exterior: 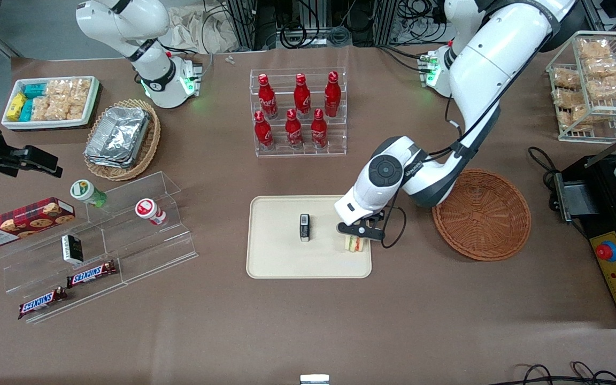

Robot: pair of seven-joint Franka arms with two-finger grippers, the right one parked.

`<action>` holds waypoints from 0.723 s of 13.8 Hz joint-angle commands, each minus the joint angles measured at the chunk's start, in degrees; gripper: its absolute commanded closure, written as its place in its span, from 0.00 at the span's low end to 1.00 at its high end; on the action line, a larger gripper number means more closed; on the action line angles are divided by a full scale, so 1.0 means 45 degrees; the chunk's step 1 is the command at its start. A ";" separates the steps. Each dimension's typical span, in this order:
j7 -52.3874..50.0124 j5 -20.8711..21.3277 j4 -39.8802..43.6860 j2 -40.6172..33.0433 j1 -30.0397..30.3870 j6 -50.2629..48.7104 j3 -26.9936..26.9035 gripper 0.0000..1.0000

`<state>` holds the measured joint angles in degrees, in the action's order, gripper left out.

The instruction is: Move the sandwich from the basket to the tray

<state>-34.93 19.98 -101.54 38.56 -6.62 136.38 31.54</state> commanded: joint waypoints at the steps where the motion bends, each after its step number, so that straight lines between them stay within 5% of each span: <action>1: -0.0108 0.0305 0.0377 0.0202 0.0005 -0.0054 0.0042 0.01; 7: -0.2116 -0.0142 0.0221 -0.2409 0.0589 -0.0500 0.0120 0.00; 10: -0.2042 -0.1858 0.0318 -0.4538 0.0708 -0.1942 0.0062 0.00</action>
<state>-42.88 15.24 -98.19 25.95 -4.08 132.13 31.75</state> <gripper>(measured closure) 0.000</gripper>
